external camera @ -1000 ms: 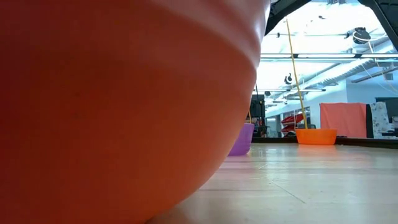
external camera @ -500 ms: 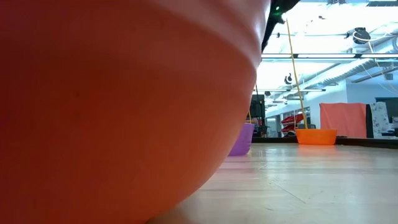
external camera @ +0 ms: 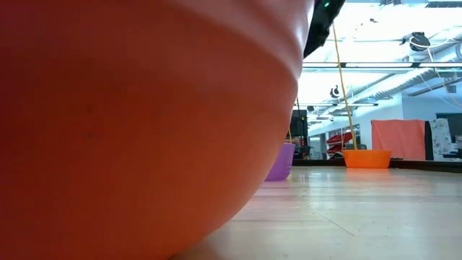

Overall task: Place and stack bowls onto a shelf
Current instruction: Stack the blue bowl on top of the green bowl on the shelf

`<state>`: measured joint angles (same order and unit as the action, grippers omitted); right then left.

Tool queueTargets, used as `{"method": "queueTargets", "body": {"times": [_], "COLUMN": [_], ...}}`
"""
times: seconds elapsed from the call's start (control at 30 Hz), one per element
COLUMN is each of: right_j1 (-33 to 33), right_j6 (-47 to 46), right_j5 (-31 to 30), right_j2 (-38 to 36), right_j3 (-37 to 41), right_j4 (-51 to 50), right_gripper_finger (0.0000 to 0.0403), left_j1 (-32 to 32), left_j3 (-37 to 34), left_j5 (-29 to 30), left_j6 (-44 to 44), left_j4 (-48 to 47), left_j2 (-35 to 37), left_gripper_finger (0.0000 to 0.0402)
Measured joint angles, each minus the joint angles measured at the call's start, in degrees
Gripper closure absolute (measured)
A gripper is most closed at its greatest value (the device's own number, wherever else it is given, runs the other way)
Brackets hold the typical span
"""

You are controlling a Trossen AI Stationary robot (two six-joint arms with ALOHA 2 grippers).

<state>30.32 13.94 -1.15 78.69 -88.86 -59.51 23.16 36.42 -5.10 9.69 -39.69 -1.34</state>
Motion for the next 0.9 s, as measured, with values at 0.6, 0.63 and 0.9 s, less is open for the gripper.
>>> {"method": "queueTargets", "body": {"times": [0.6, 0.63, 0.9], "right_j1": [-14.67, -15.24, -21.98], "right_j6": [-32.2, -34.32, -46.23], "right_j5": [15.31, 16.22, 20.95], "right_j2": [-6.54, -6.44, -6.23], "right_j3": [0.48, 0.48, 0.48], "right_j4": [-28.84, -29.24, -30.47], "right_gripper_finger": [0.0398, 0.0394, 0.0331], "left_j1": [0.0, 0.02, 0.02], "left_j3": [0.0, 0.0, 0.0], "left_j5": [-6.1, -7.03, -11.2], "left_j6": [-8.32, -8.55, -10.03], "left_j4": [2.52, 3.25, 4.45], "left_j2": [-13.26, -13.31, -13.3], "left_gripper_finger": [0.0376, 0.0376, 0.0376]}}
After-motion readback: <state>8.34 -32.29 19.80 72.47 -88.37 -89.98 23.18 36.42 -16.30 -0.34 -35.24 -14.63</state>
